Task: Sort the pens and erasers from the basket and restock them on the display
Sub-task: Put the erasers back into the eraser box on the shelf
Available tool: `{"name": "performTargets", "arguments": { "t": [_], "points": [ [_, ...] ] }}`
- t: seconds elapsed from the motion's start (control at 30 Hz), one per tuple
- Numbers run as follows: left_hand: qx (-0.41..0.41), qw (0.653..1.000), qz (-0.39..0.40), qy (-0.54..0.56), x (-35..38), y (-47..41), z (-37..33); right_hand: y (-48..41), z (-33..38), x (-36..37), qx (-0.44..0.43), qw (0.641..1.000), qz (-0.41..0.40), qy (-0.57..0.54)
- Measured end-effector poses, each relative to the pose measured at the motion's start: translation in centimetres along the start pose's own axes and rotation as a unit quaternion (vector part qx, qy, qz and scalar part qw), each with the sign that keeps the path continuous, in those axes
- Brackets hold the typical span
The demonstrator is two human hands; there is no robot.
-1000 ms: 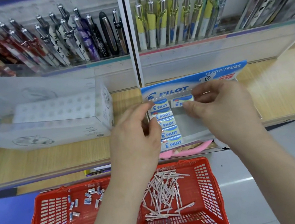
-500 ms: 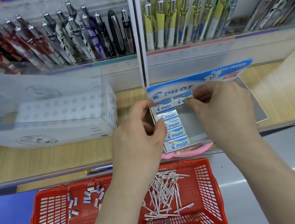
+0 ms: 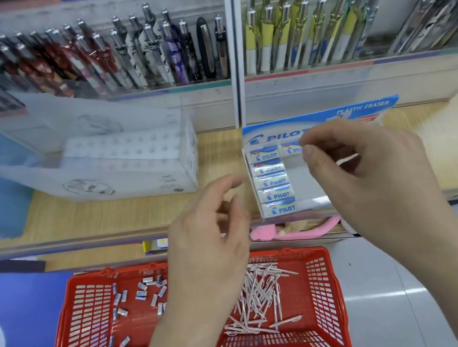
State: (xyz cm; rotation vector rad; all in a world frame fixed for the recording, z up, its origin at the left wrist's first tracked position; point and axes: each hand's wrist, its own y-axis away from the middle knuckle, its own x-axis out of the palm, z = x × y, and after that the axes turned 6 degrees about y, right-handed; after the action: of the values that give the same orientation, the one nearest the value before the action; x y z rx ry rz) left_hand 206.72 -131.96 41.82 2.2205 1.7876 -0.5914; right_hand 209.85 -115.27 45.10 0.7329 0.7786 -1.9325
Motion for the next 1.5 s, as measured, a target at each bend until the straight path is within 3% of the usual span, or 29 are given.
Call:
{"name": "performTargets", "arguments": {
  "t": [0.17, 0.33, 0.53, 0.73, 0.97, 1.1, 1.27, 1.37, 1.5],
  "points": [
    [-0.053, 0.996, -0.059, 0.039, -3.9, 4.5, 2.1, 2.9, 3.3, 0.4, -0.107, 0.991, 0.068, -0.046],
    [-0.154, 0.985, -0.078, 0.005, -8.7, 8.9, 7.5, 6.8, 6.3, 5.0, -0.182, 0.964, 0.195, 0.0],
    [-0.255, 0.964, -0.044, -0.065, -16.0, 14.6, 16.4, 12.6, 7.4, 15.5, -0.157, 0.899, 0.405, 0.061],
    [-0.337, 0.932, -0.005, -0.134, -23.7, 18.1, 29.5, 19.5, 8.3, 29.0, -0.049, 0.891, 0.446, 0.072],
    [-0.32, 0.916, 0.082, -0.23, -26.8, 16.2, 47.0, 25.8, 5.2, 46.1, 0.056, 0.905, 0.418, 0.049],
    [-0.28, 0.921, 0.098, -0.253, -23.7, 15.2, 57.8, 27.4, 0.4, 56.0, 0.026, 0.908, 0.413, 0.071],
    [-0.211, 0.934, 0.151, -0.246, -14.8, 13.9, 70.5, 27.8, -6.2, 67.4, -0.05, 0.907, 0.406, 0.1],
    [-0.158, 0.907, 0.217, -0.324, -9.5, 12.2, 77.1, 27.8, -9.0, 73.4, -0.098, 0.88, 0.44, 0.153],
    [-0.103, 0.87, 0.209, -0.434, -5.6, 9.7, 84.3, 27.5, -10.4, 78.9, -0.153, 0.857, 0.448, 0.203]
  ]
}}
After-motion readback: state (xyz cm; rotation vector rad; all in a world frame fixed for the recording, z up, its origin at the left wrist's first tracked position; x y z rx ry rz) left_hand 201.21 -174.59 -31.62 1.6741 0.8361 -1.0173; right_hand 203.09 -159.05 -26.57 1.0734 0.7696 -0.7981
